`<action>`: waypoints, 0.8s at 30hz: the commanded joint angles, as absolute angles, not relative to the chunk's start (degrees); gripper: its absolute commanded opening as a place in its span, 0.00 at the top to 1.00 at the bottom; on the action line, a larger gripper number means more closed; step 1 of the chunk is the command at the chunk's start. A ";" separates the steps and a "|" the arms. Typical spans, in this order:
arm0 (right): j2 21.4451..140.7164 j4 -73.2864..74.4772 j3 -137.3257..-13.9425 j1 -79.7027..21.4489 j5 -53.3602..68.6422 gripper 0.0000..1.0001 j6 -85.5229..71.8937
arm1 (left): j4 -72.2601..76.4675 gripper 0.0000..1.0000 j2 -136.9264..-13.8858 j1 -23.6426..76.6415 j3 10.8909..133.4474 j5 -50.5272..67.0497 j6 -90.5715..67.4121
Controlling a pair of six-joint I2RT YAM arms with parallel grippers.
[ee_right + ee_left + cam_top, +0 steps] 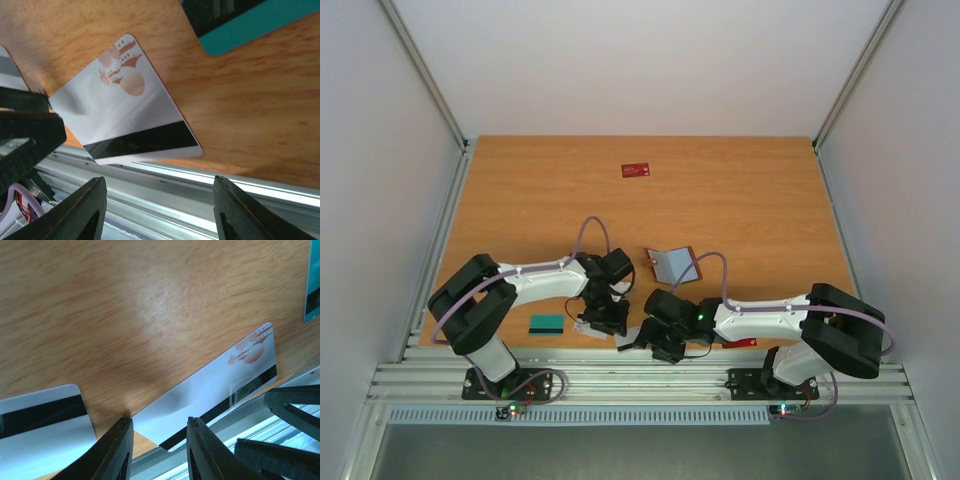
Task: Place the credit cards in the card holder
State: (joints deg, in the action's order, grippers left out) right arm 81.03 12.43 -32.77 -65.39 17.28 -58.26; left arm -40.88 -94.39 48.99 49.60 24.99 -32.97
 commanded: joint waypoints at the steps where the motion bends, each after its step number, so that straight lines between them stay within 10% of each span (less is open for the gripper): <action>1: 83.17 7.23 -32.98 -66.43 14.66 0.40 -61.27 | -41.98 0.68 -94.46 49.26 46.44 24.18 -34.90; 24: 84.00 1.11 -29.14 -67.67 11.76 0.46 -67.21 | -43.92 0.70 -85.19 49.33 48.34 24.54 -34.30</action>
State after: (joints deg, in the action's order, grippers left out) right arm 85.01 1.85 -30.06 -67.09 14.87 -65.76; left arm -38.59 -88.68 49.21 44.31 29.98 -36.86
